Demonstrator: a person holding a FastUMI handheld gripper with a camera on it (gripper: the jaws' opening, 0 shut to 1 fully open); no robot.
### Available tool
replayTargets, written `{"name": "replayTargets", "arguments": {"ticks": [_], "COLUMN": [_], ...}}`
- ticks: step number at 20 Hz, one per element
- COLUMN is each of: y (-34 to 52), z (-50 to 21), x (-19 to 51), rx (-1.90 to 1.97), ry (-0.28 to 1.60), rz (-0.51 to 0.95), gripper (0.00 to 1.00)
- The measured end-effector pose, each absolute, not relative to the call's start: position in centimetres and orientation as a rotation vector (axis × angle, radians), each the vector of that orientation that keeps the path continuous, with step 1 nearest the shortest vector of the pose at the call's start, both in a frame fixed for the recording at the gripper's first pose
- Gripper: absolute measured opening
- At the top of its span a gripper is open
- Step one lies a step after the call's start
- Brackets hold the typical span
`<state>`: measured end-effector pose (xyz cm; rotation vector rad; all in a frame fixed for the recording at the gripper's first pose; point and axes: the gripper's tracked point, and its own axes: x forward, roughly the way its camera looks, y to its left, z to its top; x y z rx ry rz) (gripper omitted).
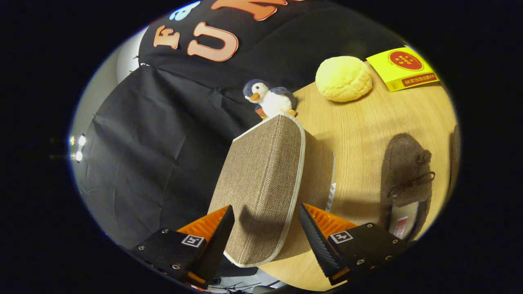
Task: Open the storage box then place both shoes into the box .Put the left shoe in first, then the right shoe, with the right side of both shoes facing outward in a uniform manner.
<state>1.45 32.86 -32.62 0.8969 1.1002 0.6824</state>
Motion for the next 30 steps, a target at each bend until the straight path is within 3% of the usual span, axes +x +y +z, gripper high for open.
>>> {"name": "replayTargets", "arguments": {"ticks": [6, 9, 12, 17, 18, 20, 22, 30], "y": [34.4, 34.1, 33.5, 31.9, 31.4, 31.5, 32.1, 36.1], "z": [-33.3, -33.1, -32.3, -30.3, -29.7, -28.6, -24.9, -18.5], "x": [0.9, 0.6, 0.7, 1.1, 1.6, 1.5, 2.0, 3.3], "rx": [1.073, 1.120, 1.167, 1.200, 1.214, 1.244, 1.340, 1.322], "ry": [1.141, 1.171, 1.156, 1.113, 1.086, 1.076, 1.017, 0.948], "rz": [0.712, 0.703, 0.737, 0.709, 0.703, 0.723, 0.793, 0.899], "gripper": [0.95, 0.88, 0.72, 0.59, 0.46, 0.30, 0.23, 0.22]}}
